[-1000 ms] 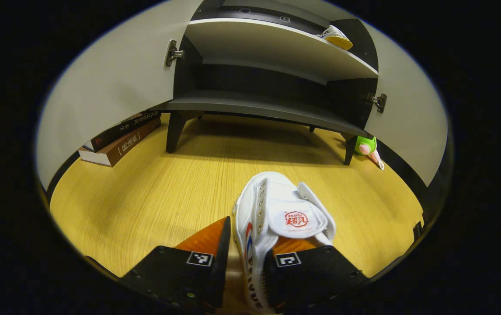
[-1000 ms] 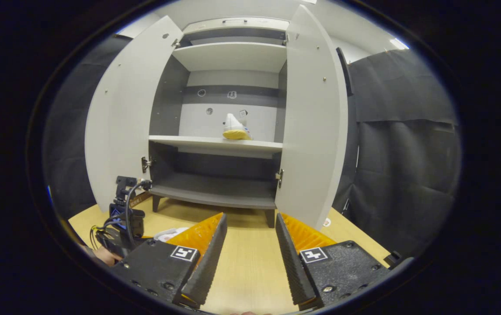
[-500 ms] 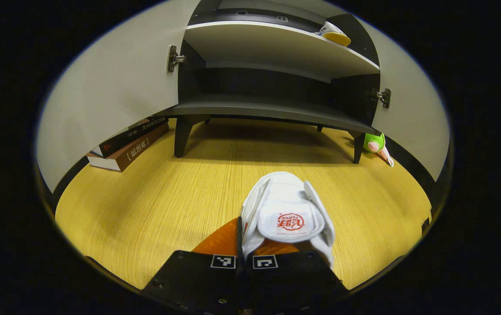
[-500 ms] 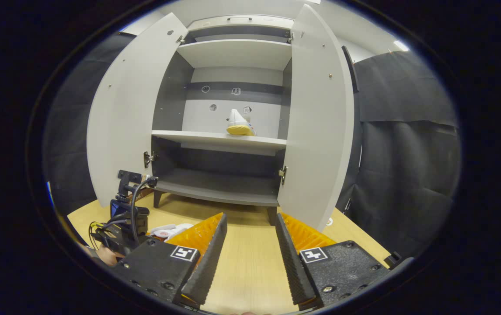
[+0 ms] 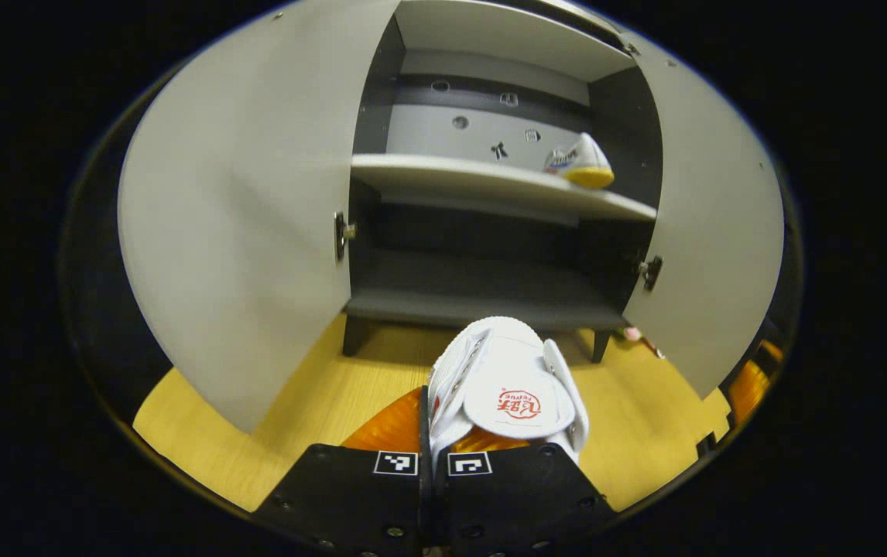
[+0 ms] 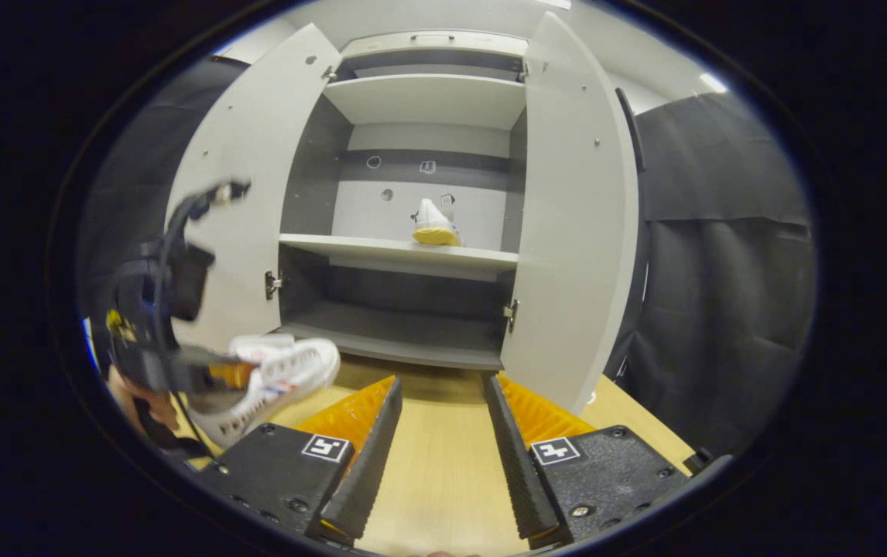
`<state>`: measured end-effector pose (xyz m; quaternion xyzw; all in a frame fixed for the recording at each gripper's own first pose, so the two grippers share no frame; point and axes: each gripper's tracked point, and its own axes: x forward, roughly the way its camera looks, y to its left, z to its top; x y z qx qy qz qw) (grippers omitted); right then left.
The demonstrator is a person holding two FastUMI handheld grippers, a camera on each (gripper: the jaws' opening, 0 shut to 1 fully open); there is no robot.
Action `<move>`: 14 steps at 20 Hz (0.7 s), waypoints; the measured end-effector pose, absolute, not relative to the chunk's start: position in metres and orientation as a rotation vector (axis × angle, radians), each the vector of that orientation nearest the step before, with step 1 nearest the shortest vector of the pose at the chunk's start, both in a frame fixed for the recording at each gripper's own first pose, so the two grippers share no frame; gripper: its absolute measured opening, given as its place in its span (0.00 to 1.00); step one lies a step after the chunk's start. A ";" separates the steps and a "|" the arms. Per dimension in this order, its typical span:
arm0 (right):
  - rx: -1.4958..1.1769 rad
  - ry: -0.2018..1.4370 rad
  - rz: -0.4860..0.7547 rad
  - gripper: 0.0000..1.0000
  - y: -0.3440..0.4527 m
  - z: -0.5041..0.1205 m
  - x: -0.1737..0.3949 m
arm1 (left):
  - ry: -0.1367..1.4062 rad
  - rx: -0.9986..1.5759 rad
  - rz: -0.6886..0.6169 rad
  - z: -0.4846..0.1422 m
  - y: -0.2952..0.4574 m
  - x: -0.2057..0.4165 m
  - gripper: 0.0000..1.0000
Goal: Grab one shoe with the right hand and put it into the shoe cabinet, grab the other shoe with the left hand and put it into the shoe cabinet; then close the right door with the right hand and the left door with the left hand.
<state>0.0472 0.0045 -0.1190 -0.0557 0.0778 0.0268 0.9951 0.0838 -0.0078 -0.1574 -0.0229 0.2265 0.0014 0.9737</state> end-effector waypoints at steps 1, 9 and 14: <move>-0.110 0.152 0.060 0.71 0.006 -0.118 0.048 | 0.417 -0.047 -0.003 -0.128 -0.008 0.095 0.00; -0.117 0.115 0.094 0.72 0.017 -0.106 0.050 | 0.283 -0.056 -0.019 0.014 -0.014 0.231 0.00; -0.122 0.110 0.073 0.72 0.011 -0.106 0.049 | 0.410 -0.070 0.039 0.010 -0.018 0.325 0.00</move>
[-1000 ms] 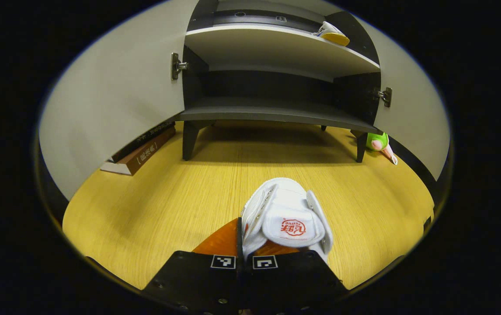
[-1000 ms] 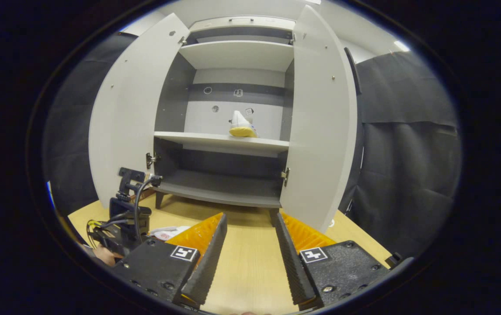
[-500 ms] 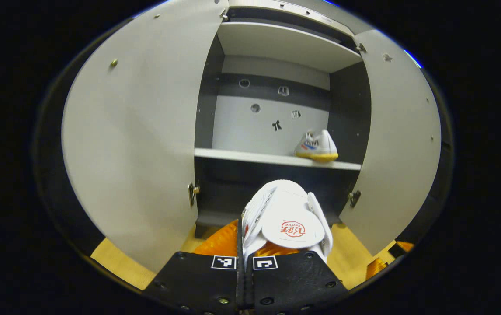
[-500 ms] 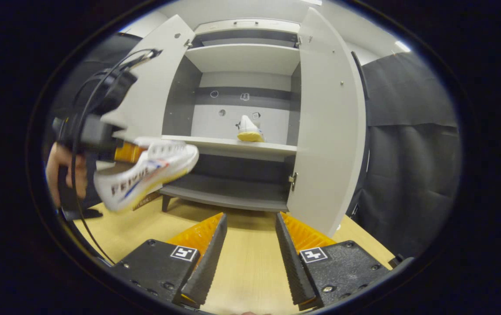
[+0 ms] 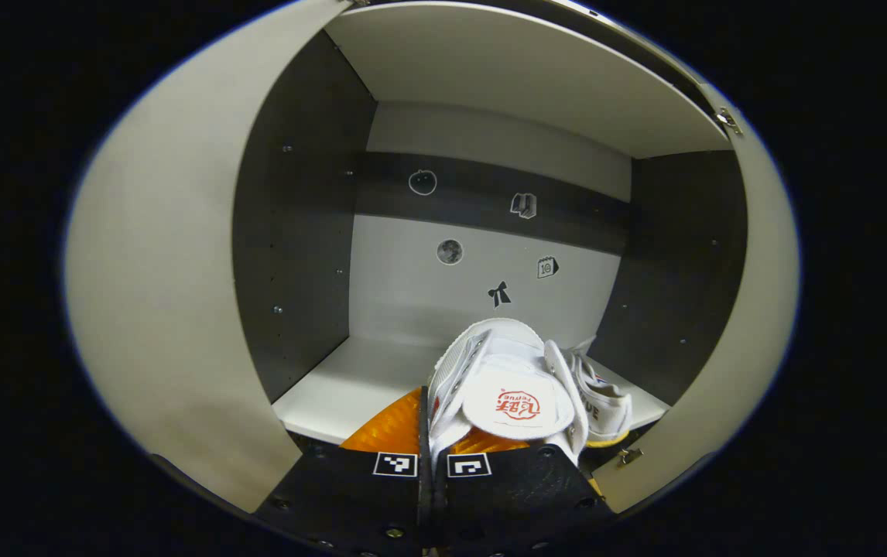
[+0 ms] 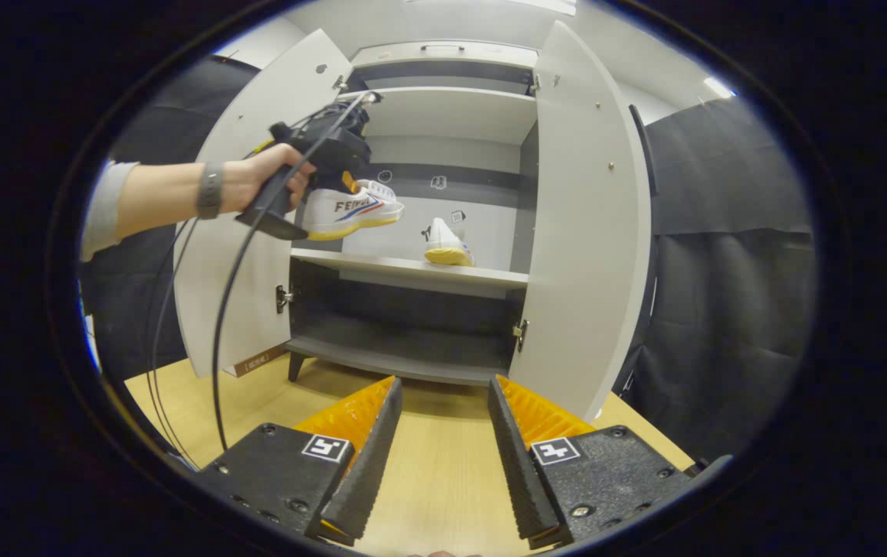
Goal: Grab one shoe with the right hand and put it into the shoe cabinet, grab the other shoe with the left hand and put it into the shoe cabinet; then close the right door with the right hand and the left door with the left hand.
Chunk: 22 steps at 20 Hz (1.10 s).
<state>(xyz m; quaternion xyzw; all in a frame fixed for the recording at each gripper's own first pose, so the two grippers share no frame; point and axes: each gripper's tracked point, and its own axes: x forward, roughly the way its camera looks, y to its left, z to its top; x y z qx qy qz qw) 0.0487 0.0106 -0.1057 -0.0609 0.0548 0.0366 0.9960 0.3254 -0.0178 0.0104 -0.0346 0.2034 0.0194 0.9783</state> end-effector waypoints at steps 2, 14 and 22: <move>-0.113 0.115 0.056 0.72 0.004 -0.107 0.049 | 0.474 -0.066 0.072 0.003 -0.020 0.349 0.00; -0.095 0.160 -0.029 0.71 -0.021 -0.127 0.053 | 0.791 -0.079 0.169 -0.066 -0.006 0.406 0.00; -0.086 0.176 -0.021 0.71 -0.018 -0.133 0.059 | 0.833 -0.145 0.106 -0.067 -0.015 0.404 0.27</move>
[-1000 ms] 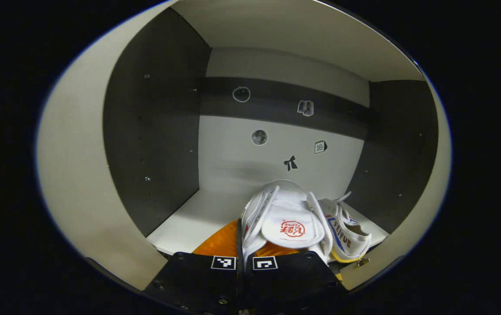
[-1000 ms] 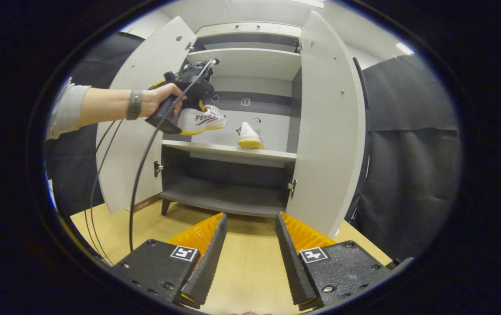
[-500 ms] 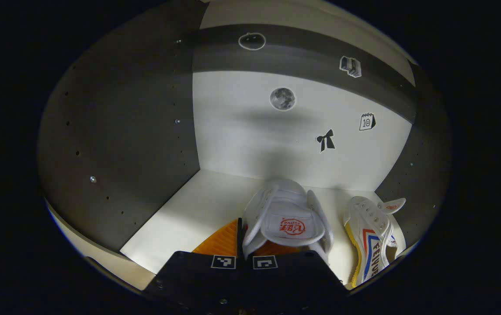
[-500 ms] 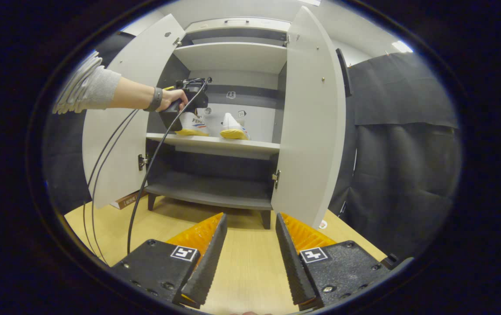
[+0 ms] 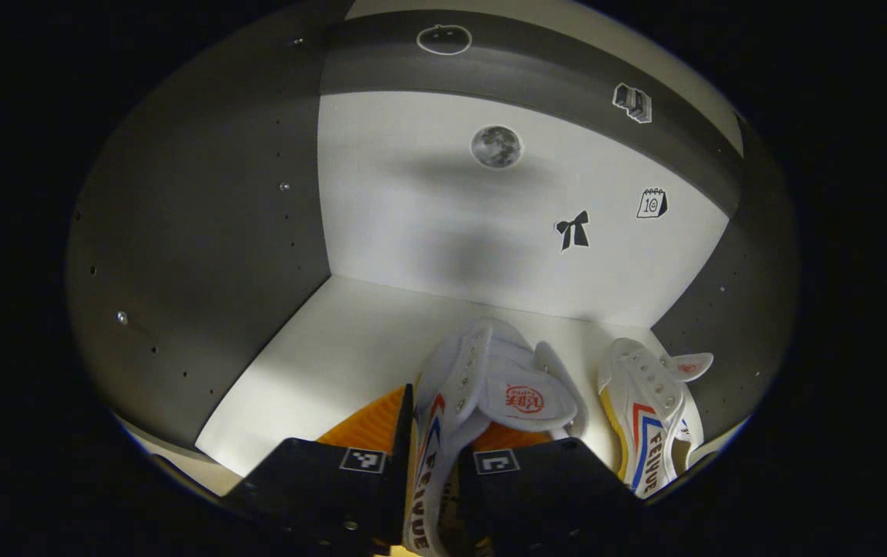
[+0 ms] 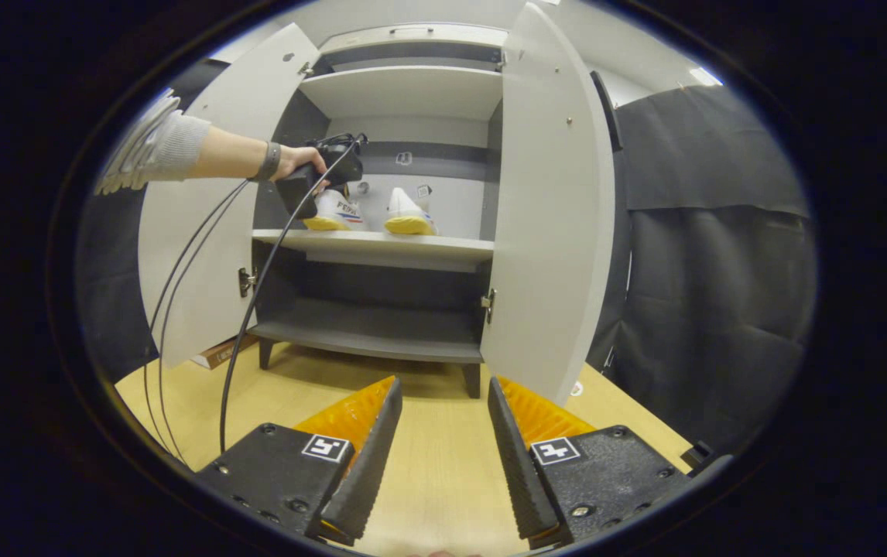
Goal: Grab one shoe with the right hand and put it into the shoe cabinet, grab the other shoe with the left hand and put it into the shoe cabinet; then close the right door with the right hand and the left door with the left hand.
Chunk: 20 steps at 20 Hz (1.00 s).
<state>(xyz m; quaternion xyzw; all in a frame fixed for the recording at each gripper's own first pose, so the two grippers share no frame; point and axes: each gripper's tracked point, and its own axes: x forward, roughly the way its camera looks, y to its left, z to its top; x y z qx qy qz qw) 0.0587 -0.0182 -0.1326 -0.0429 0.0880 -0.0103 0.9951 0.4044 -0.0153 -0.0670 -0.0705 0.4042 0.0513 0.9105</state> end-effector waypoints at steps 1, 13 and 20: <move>-0.088 0.177 -0.017 0.72 -0.017 -0.133 0.059 | 0.839 -0.147 0.107 -0.067 -0.013 0.403 0.46; -0.089 0.157 0.025 0.71 -0.008 -0.127 0.056 | 0.505 -0.159 -0.096 0.072 -0.031 0.307 0.35; -0.099 0.137 0.066 0.71 -0.005 -0.120 0.041 | 0.236 -0.104 -0.139 0.094 -0.038 0.177 0.35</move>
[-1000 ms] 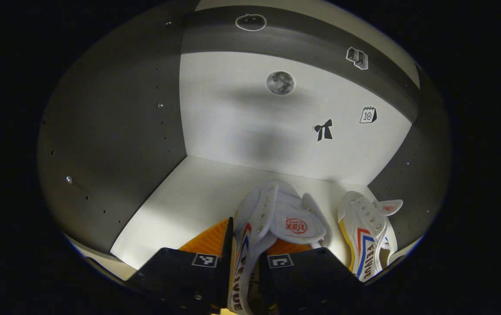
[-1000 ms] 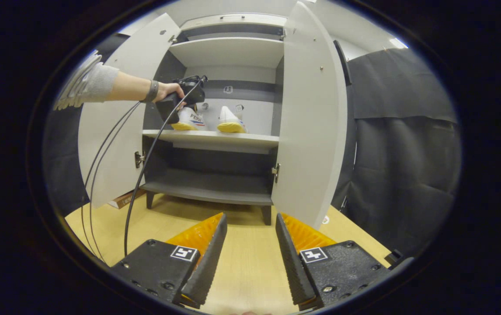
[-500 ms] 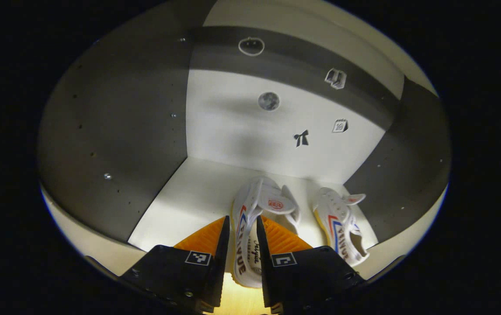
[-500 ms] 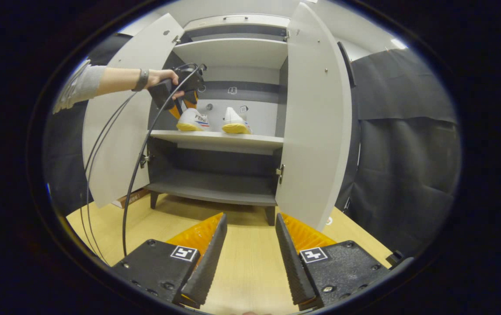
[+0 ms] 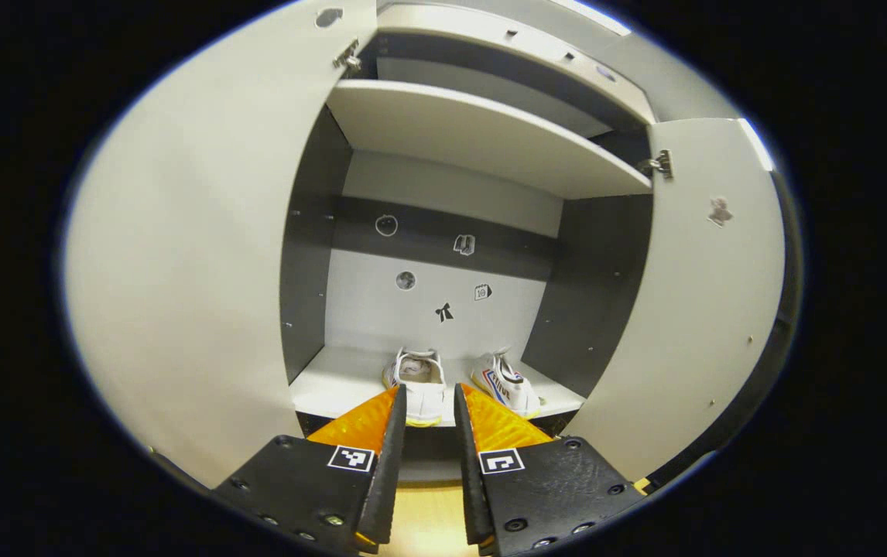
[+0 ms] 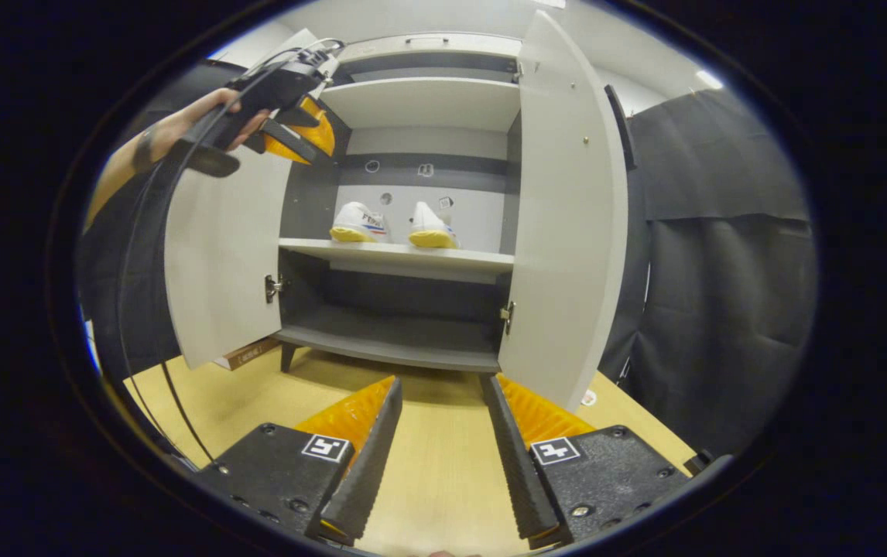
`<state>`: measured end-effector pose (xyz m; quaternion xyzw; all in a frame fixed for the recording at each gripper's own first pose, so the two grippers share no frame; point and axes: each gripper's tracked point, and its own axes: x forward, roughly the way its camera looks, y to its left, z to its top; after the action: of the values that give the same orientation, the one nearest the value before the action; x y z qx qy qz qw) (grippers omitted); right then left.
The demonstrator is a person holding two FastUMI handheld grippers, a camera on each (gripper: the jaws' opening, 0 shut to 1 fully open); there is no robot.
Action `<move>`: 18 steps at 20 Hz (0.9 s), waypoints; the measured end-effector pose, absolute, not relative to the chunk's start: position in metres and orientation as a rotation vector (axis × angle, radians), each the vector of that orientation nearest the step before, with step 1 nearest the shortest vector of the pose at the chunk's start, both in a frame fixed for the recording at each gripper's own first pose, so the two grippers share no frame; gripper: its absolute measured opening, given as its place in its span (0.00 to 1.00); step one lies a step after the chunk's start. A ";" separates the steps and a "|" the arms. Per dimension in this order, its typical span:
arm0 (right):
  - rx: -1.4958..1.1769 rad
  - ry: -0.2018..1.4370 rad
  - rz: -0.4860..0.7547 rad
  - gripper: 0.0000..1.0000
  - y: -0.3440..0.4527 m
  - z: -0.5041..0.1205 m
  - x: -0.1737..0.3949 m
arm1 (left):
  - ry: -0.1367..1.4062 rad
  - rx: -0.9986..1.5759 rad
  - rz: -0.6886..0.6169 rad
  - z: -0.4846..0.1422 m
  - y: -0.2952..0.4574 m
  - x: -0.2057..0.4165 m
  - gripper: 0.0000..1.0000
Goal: Grab one shoe with the right hand and put it into the shoe cabinet, grab the other shoe with the left hand and put it into the shoe cabinet; then close the right door with the right hand and the left door with the left hand.
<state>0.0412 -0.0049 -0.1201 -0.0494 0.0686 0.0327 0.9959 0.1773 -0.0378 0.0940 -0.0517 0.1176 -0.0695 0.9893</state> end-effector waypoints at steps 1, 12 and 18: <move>-0.093 0.134 0.069 0.71 -0.005 -0.118 0.038 | 0.205 -0.083 -0.121 0.086 -0.037 0.159 0.35; -0.085 0.116 0.078 0.71 -0.011 -0.102 0.015 | 0.133 -0.054 0.011 -0.057 -0.037 0.008 0.40; -0.082 0.111 0.092 0.71 -0.006 -0.097 0.005 | 0.179 -0.069 0.043 -0.092 -0.033 -0.023 0.76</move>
<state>0.0051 -0.0063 -0.0974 -0.0409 0.0557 0.0461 0.9965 -0.0231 -0.0326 -0.0923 -0.0347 0.0892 0.0213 0.9952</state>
